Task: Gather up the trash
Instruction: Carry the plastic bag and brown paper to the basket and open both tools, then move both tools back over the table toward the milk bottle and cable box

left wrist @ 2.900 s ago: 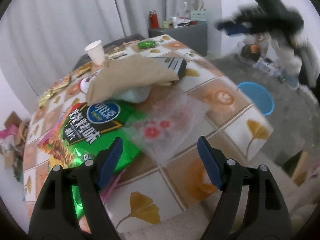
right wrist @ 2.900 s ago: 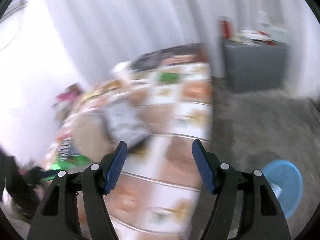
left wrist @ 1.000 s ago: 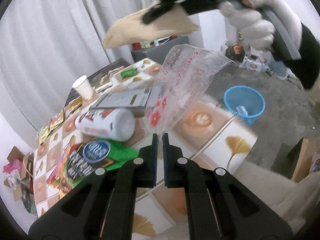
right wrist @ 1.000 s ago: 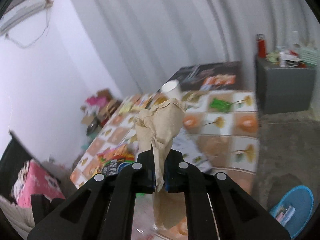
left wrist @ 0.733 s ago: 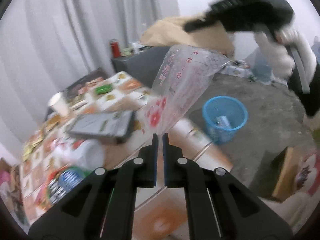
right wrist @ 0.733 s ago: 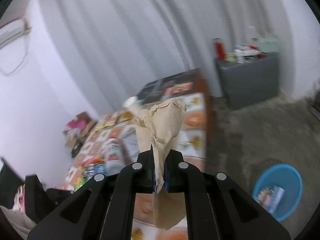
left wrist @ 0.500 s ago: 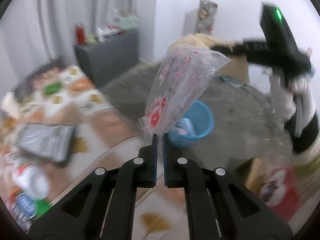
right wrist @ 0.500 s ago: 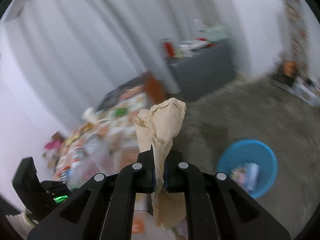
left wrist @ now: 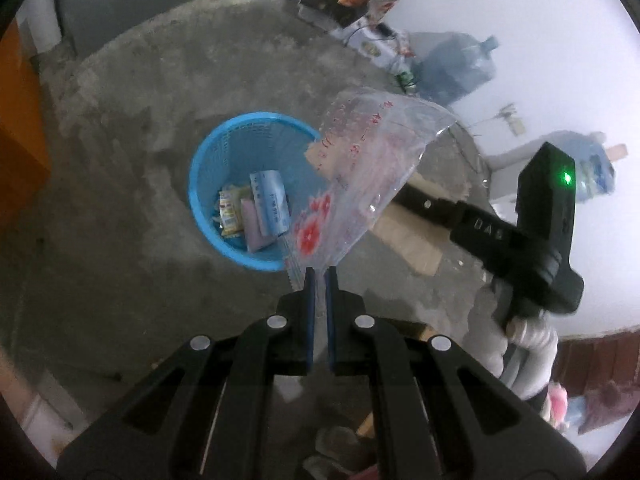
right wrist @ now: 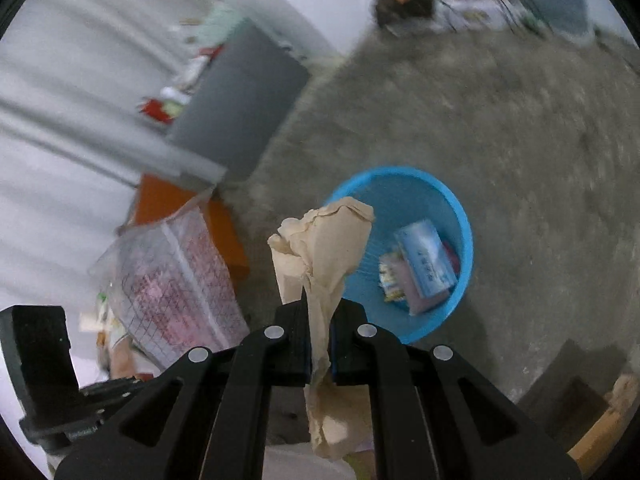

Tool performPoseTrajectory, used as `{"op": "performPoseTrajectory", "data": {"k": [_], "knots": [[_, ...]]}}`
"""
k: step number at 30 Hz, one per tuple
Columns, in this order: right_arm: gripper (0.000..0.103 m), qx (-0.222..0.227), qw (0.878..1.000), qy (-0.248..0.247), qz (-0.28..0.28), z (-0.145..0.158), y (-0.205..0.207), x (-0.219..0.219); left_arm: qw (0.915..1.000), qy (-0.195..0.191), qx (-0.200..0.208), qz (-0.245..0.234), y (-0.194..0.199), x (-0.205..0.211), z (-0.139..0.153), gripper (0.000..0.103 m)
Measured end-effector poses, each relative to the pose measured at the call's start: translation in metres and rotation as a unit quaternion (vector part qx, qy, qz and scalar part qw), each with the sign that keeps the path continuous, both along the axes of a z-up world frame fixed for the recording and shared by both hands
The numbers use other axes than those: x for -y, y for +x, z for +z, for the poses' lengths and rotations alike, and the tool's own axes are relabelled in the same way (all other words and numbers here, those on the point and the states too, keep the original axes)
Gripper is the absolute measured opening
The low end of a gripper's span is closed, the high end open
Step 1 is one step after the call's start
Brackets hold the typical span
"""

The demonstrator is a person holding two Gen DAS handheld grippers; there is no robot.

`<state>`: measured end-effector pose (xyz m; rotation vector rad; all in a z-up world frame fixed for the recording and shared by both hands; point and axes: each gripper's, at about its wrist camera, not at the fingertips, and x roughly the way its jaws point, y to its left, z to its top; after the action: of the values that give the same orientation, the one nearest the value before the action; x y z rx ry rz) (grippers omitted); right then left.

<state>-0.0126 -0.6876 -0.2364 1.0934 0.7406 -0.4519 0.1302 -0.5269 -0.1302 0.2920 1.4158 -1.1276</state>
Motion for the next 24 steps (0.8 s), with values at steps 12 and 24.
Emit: {"op": "performPoseTrajectory", "data": {"k": [12,24], "knots": [[0.055,-0.074,0.996,-0.004,-0.049,-0.085,0.014,0.03,0.9975,0.027,-0.004,0.065,0.034,0.034,-0.079,0.05],[0.058,-0.032,0.996,-0.083,-0.025,-0.008,-0.01,0.005,0.9938,-0.068,0.013,0.087,0.03,-0.016,0.003,0.063]]}}
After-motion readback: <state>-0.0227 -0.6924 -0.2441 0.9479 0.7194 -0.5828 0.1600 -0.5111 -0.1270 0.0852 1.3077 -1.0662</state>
